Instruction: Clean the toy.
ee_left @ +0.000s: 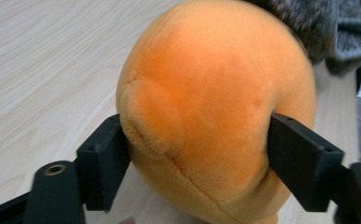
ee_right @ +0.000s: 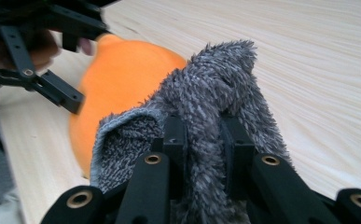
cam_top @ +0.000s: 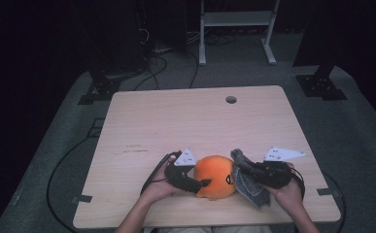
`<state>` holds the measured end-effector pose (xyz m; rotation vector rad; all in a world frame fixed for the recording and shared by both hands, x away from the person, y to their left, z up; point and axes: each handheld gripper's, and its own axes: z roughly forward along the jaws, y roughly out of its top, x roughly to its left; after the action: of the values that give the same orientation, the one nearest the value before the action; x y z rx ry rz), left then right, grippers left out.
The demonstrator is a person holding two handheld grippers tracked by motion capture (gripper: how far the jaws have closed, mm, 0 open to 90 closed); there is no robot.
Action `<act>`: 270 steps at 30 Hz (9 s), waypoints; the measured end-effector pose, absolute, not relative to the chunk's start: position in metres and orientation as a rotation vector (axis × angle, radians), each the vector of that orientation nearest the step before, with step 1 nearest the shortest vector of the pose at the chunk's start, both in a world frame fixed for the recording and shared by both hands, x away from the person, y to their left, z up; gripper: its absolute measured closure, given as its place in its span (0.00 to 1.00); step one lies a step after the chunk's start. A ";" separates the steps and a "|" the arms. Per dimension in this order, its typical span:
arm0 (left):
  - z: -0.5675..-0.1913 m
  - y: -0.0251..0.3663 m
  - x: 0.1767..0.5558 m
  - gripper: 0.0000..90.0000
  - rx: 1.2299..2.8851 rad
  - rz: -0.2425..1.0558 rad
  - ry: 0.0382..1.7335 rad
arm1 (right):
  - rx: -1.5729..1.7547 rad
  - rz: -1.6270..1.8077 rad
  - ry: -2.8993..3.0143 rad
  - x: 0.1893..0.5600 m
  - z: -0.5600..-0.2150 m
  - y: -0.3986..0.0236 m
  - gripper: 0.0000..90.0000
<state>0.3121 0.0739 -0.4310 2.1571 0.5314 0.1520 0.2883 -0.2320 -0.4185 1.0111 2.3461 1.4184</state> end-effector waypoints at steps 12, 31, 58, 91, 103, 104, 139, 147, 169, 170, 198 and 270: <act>-0.432 0.061 0.315 0.12 2.142 0.082 0.553 | 0.865 1.350 2.408 0.278 -0.419 -0.218 0.83; -0.422 0.059 0.308 0.25 2.075 0.322 0.492 | 0.890 1.336 2.363 0.279 -0.421 -0.208 0.83; -0.424 0.061 0.298 0.29 2.155 0.319 0.393 | 0.933 1.356 2.346 0.285 -0.418 -0.216 0.83; -0.426 0.063 0.309 0.25 2.088 0.191 0.443 | 0.896 1.350 2.348 0.272 -0.419 -0.207 0.84; -0.432 0.052 0.305 0.12 2.117 0.231 0.488 | 0.910 1.325 2.348 0.271 -0.421 -0.204 0.84; -0.433 0.052 0.304 0.12 2.114 0.237 0.491 | 0.907 1.325 2.348 0.271 -0.421 -0.204 0.84; -0.436 0.060 0.306 0.22 2.135 0.231 0.439 | 0.880 1.318 2.351 0.267 -0.421 -0.206 0.83; -0.439 0.067 0.307 0.33 2.114 0.195 0.477 | 0.970 1.231 2.380 0.271 -0.427 -0.224 0.83; -0.439 0.062 0.309 0.04 2.136 0.118 0.487 | 0.973 1.362 2.414 0.284 -0.416 -0.221 0.84; -0.441 0.061 0.308 0.07 2.129 0.120 0.494 | 0.971 1.365 2.414 0.282 -0.417 -0.221 0.84; -0.445 0.057 0.295 0.24 2.099 0.423 0.268 | 0.973 1.404 2.317 0.283 -0.406 -0.222 0.84; -0.433 0.075 0.303 0.19 2.129 0.140 0.338 | 0.941 1.367 2.346 0.274 -0.412 -0.225 0.84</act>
<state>0.3030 0.0749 -0.4331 2.1293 0.3375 0.1404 0.2739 -0.2246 -0.4121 0.9407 2.3463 1.3674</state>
